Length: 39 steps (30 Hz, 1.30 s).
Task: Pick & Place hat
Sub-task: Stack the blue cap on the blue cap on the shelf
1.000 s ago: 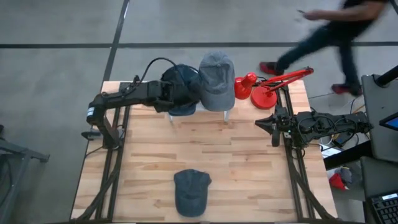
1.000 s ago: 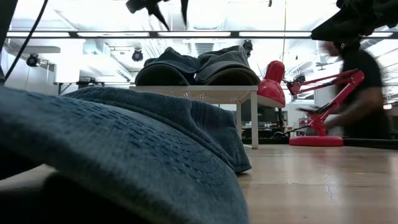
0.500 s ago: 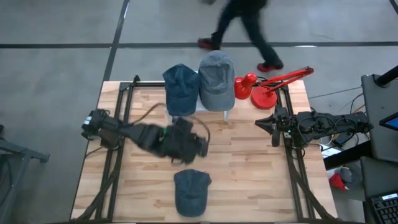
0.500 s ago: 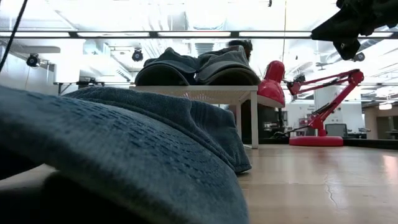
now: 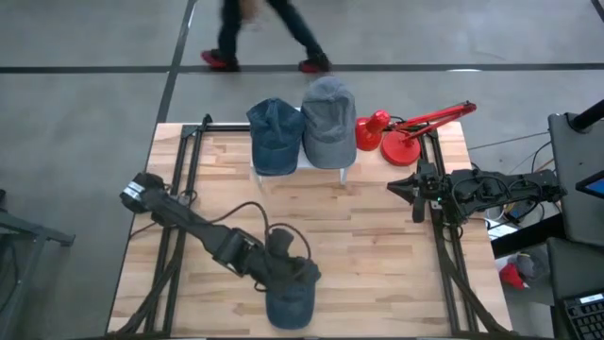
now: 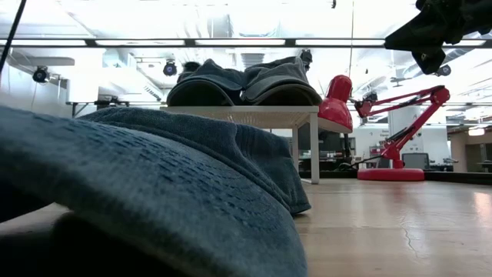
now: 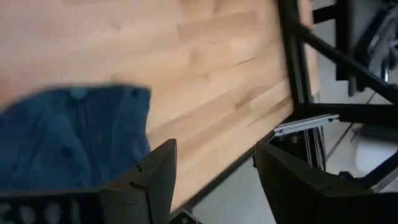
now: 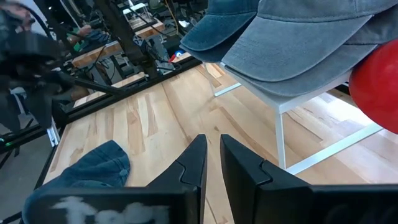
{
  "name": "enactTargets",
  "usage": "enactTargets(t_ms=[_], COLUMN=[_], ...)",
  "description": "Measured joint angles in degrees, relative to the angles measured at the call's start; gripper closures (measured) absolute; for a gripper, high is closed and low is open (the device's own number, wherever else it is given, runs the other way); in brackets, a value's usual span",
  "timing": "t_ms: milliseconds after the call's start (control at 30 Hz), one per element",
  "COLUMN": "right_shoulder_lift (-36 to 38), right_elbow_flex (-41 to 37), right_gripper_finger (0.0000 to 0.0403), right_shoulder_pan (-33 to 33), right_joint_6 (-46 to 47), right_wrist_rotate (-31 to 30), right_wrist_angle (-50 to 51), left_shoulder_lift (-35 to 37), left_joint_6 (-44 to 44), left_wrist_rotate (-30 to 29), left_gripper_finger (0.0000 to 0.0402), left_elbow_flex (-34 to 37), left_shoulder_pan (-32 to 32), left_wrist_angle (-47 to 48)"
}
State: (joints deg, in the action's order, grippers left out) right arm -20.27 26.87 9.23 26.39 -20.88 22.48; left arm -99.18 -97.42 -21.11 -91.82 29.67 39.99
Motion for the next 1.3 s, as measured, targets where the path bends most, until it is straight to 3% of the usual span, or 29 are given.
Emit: enactTargets(t_ms=[200, 467, 667, 900, 1100, 1300], right_shoulder_lift=[0.00, 0.00, 0.00, 0.00, 0.00, 0.00], right_elbow_flex=[0.00, 0.00, 0.00, 0.00, 0.00, 0.00], right_gripper_finger=[0.0359, 0.0359, 0.0358, 0.0358, 0.0359, 0.0359], right_shoulder_pan=[0.02, 0.00, 0.00, 0.00, 0.00, 0.00], right_joint_6=[-0.02, -0.75, -1.11, -1.11, -2.78, -3.91], right_wrist_rotate=[-0.04, -0.09, -0.10, -0.11, -0.11, -0.11], right_wrist_angle=[0.00, 0.01, 0.02, 0.06, 0.06, 0.06], left_shoulder_lift=[0.00, -3.64, -9.54, -20.23, -28.88, -33.31], left_joint_6=[-9.03, -17.40, -22.96, -31.39, -31.91, -32.12], left_wrist_rotate=[1.13, 1.14, 1.14, 11.53, 11.80, 12.11], left_gripper_finger=[0.0193, 0.0193, 0.0193, 0.0193, 0.0193, 0.0193], left_elbow_flex=[4.43, 2.62, -5.77, -22.13, -34.21, -37.50], left_shoulder_pan=[1.78, 3.43, 3.78, 3.81, 3.28, 2.14], left_wrist_angle=[-4.65, -4.70, 1.16, 24.64, 34.85, 39.60])
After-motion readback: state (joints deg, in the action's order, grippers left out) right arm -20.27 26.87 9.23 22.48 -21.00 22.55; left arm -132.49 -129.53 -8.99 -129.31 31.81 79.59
